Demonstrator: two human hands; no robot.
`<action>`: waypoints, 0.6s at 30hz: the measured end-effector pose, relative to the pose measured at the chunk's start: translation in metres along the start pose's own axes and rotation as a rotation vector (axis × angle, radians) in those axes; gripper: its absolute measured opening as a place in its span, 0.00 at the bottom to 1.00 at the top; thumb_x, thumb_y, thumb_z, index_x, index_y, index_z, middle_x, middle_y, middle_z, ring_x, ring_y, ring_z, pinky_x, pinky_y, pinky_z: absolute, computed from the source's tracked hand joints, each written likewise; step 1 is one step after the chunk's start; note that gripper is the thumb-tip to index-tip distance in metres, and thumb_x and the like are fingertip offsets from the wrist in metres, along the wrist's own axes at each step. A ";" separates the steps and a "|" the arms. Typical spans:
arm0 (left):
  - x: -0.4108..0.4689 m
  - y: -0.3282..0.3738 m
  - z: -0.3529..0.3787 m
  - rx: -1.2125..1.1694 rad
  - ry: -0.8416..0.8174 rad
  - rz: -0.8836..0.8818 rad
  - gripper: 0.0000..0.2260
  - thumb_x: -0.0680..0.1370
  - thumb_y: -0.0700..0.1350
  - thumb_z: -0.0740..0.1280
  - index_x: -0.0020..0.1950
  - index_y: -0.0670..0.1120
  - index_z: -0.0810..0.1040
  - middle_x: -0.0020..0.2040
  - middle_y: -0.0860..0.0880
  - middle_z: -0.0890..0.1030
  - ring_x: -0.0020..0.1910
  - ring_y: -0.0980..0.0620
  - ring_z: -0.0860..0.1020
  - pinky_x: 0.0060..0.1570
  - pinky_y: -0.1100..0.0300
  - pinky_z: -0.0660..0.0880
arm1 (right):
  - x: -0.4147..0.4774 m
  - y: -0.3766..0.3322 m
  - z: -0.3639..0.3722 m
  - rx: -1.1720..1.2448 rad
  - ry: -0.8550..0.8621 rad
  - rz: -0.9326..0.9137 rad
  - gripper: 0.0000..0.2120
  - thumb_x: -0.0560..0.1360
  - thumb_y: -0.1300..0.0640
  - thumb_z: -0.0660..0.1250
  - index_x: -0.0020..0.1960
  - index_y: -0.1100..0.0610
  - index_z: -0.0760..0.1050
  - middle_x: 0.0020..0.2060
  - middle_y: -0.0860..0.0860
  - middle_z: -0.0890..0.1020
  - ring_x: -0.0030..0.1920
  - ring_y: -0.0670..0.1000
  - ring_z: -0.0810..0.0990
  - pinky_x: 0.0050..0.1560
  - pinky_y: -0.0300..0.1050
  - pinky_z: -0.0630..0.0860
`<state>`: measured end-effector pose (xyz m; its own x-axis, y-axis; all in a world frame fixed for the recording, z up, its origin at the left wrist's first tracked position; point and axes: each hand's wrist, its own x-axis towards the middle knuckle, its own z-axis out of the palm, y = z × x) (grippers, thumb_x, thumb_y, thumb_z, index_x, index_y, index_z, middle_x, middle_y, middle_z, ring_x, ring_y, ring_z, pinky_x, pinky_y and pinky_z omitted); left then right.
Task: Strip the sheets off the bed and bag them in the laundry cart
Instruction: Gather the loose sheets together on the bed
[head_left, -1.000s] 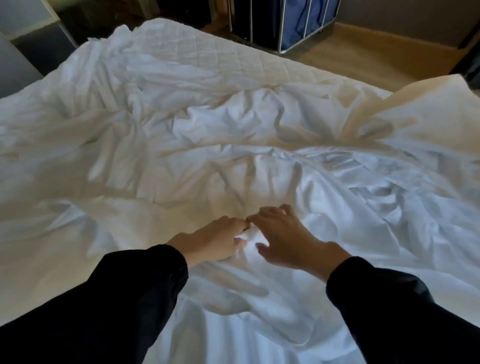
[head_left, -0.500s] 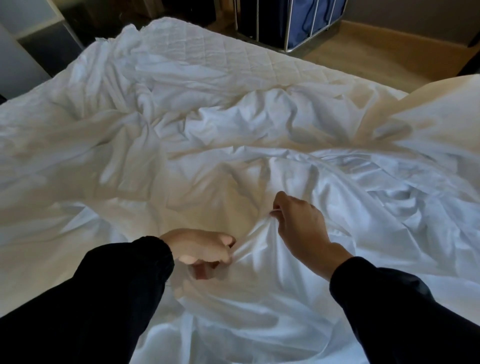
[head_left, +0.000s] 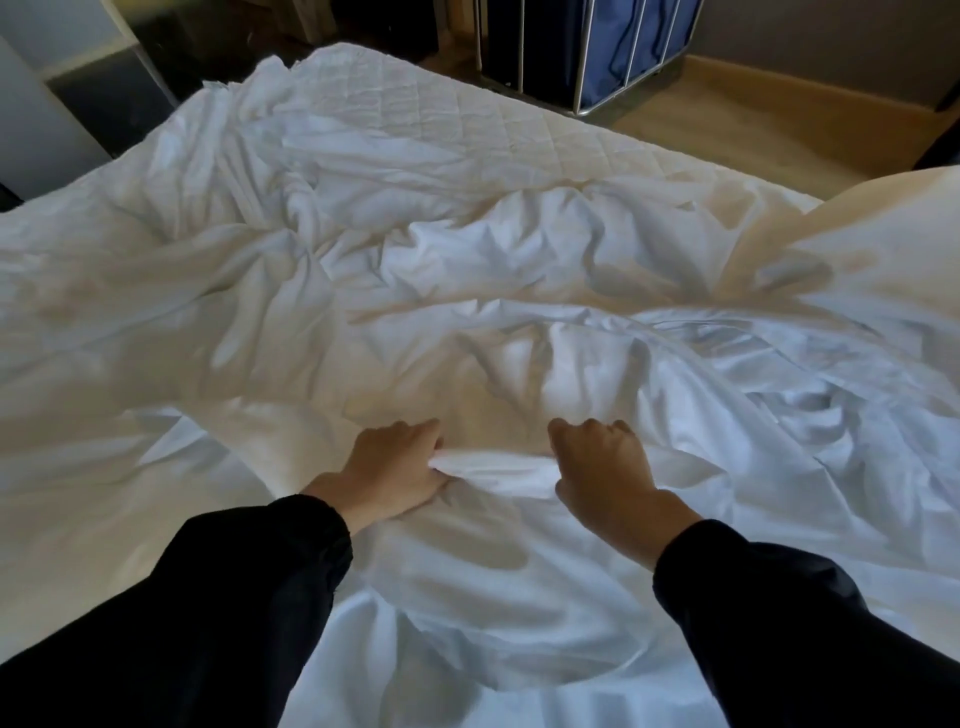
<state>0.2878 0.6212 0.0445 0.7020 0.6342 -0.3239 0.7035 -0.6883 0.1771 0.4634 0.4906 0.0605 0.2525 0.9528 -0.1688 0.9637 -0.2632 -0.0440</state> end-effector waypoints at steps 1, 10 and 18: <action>-0.003 -0.001 0.001 -0.040 -0.109 0.006 0.15 0.73 0.58 0.68 0.44 0.51 0.66 0.39 0.54 0.72 0.41 0.49 0.73 0.36 0.57 0.64 | -0.001 -0.003 -0.002 0.011 -0.009 0.009 0.08 0.72 0.63 0.62 0.45 0.55 0.63 0.32 0.49 0.71 0.36 0.54 0.74 0.46 0.43 0.66; -0.030 -0.011 -0.040 -0.629 -0.477 -0.079 0.12 0.72 0.36 0.62 0.47 0.53 0.77 0.35 0.53 0.75 0.34 0.55 0.72 0.35 0.63 0.67 | 0.023 -0.067 -0.005 0.721 -0.298 -0.098 0.17 0.72 0.60 0.62 0.61 0.51 0.71 0.51 0.49 0.81 0.52 0.52 0.78 0.52 0.44 0.73; -0.029 -0.066 -0.037 -0.275 -0.131 -0.457 0.12 0.76 0.51 0.61 0.56 0.47 0.70 0.52 0.46 0.76 0.45 0.47 0.77 0.38 0.58 0.70 | 0.042 -0.084 -0.005 0.545 -0.456 -0.064 0.08 0.72 0.56 0.61 0.47 0.53 0.78 0.46 0.52 0.80 0.45 0.53 0.79 0.47 0.48 0.78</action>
<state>0.2251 0.6609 0.0770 0.3108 0.7858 -0.5347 0.9489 -0.2243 0.2219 0.3931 0.5537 0.0620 0.0210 0.8417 -0.5395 0.7652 -0.3608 -0.5332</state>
